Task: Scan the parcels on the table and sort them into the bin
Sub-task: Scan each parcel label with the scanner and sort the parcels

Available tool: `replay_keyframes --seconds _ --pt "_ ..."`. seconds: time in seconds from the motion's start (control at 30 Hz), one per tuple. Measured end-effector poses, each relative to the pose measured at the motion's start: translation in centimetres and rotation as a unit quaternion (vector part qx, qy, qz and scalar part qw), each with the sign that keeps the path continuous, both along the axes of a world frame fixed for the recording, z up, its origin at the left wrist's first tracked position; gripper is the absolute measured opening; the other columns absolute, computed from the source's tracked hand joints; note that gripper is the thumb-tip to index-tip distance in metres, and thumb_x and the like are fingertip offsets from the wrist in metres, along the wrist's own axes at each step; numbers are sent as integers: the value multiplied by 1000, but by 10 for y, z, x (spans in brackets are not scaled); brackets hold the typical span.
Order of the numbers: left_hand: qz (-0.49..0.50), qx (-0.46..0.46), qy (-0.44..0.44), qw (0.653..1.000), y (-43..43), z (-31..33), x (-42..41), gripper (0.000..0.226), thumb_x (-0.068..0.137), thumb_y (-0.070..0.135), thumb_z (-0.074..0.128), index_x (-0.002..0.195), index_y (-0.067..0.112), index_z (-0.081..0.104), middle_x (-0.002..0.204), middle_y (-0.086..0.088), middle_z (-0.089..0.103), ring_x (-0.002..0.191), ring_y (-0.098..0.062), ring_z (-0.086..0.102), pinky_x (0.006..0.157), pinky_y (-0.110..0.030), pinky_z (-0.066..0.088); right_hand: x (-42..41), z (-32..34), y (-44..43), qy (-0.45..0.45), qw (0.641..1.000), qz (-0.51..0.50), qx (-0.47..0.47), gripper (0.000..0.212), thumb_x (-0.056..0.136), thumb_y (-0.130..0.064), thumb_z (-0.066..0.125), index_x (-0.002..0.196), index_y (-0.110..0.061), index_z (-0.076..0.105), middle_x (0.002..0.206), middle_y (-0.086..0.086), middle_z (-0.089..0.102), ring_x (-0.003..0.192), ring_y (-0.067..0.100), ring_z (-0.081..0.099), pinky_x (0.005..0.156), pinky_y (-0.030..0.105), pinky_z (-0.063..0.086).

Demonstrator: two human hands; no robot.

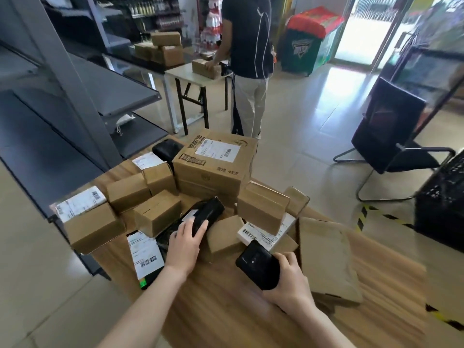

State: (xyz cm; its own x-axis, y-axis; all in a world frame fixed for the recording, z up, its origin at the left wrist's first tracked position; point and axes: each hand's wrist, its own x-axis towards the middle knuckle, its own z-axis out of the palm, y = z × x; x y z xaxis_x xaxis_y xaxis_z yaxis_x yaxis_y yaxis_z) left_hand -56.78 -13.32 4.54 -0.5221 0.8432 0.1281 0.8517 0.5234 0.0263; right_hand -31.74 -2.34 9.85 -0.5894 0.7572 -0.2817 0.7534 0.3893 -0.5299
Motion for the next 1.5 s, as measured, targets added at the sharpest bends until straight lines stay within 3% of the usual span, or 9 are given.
replay_keyframes --seconds 0.2,0.53,0.77,0.87,0.93,1.13,1.3,1.4,1.5 --pt "-7 42 18 999 -23 34 20 74 54 3 89 122 16 62 120 -20 57 108 -38 59 74 -47 57 22 17 0 23 1000 -2 -2 95 52 -42 77 138 -27 41 122 -13 37 101 20 54 94 33 48" --pt "25 118 -3 993 -79 70 100 54 77 12 79 127 16 58 135 -19 51 121 -36 54 91 -47 55 89 28 -13 61 996 54 23 88 60 -35 83 137 -25 43 125 -11 39 108 16 53 98 40 50" --pt "68 150 -103 981 -106 63 183 43 96 27 55 139 25 46 153 -4 32 143 -20 27 112 -37 34 133 16 -29 60 994 93 22 87 60 -34 83 137 -24 42 117 -11 37 105 15 51 93 42 52" --pt "106 203 -163 960 -110 56 205 40 96 25 54 136 23 48 148 0 39 138 -17 33 111 -33 31 150 10 -32 41 995 92 19 86 59 -34 80 136 -23 43 117 -9 37 105 17 51 93 41 50" --pt "112 215 -198 950 -111 51 214 38 96 23 53 134 22 49 140 1 48 129 -15 43 109 -34 38 161 7 -33 27 996 85 18 86 58 -35 79 136 -23 43 118 -9 37 106 18 51 94 40 48" --pt "106 137 -300 938 -112 20 229 44 97 22 45 140 30 39 137 3 49 122 -12 45 105 -34 39 184 -4 -34 9 999 52 3 87 58 -35 79 136 -23 43 120 -9 37 101 15 49 94 40 48" --pt "148 97 -376 910 -109 -3 237 55 101 18 37 151 36 21 155 -5 18 139 -23 31 116 -37 27 195 -17 -45 -11 999 41 -3 89 56 -35 79 136 -26 42 115 -12 37 103 14 50 91 37 45" --pt "136 45 -402 904 -109 -15 243 57 100 15 38 152 32 22 159 -9 6 144 -27 22 118 -32 17 197 -23 -52 -21 999 40 -19 89 52 -37 75 135 -27 43 116 -12 37 103 13 50 90 37 44" --pt "121 -23 -436 892 -109 -22 250 56 99 22 43 151 29 24 154 -9 14 135 -25 36 112 -26 28 200 -25 -57 -31 998 39 -28 90 49 -44 70 133 -26 45 117 -10 38 101 15 52 88 38 45"
